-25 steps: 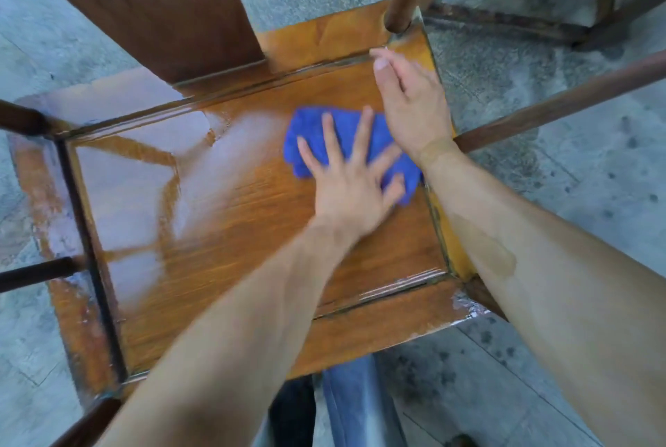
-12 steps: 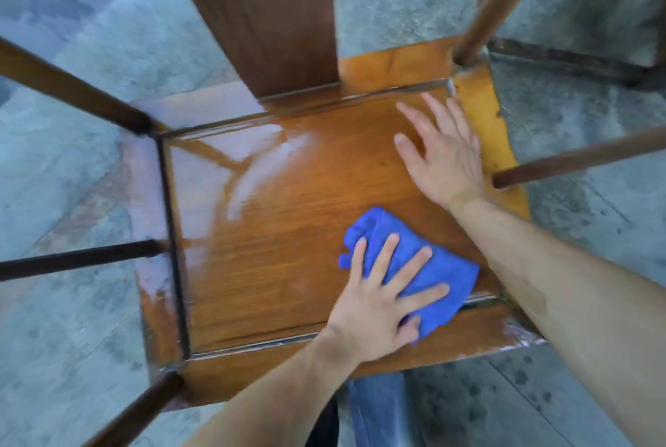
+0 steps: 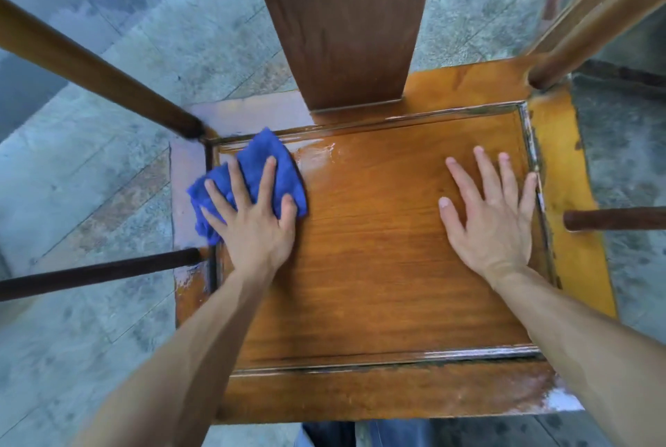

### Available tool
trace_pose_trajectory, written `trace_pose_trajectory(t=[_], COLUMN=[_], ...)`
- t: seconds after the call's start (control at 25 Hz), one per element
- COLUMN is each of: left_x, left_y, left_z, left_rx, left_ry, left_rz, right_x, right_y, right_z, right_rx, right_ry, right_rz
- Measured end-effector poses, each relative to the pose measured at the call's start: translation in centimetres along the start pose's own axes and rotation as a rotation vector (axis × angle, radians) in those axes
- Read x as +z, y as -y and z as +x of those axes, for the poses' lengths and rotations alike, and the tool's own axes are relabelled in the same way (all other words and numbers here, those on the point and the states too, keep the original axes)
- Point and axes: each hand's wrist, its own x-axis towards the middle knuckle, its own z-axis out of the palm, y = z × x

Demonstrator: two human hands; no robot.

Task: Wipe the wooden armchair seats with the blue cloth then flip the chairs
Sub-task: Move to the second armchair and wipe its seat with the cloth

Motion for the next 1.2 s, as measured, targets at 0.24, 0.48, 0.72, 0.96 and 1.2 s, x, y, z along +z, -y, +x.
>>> trace_pose_trajectory(t=[0.24, 0.48, 0.72, 0.96, 1.2], left_x=[1.1, 2.8, 4.7, 3.7, 0.9], left_y=[-7.1, -14.4, -29.1, -25.7, -12.2], left_z=[3.2, -0.8, 3.8, 5.5, 6.1], left_rx=[0.202, 0.471, 0.968, 1.355, 1.096], left_ry=[-0.019, -0.015, 0.014, 0.088, 0.065], left_rz=[0.063, 0.124, 0.151, 0.231, 0.165], right_x=[0.0, 0.4, 0.4, 0.1, 0.2], right_y=[0.0, -0.5, -0.3, -0.7, -0.5], right_z=[-0.1, -0.3, 0.0, -0.4, -0.1], right_rx=[-0.018, 0.0, 0.033, 0.003, 0.022], right_ry=[-0.039, -0.231, -0.294, -0.293, -0.256], right_rz=[0.031, 0.208, 0.301, 0.248, 0.178])
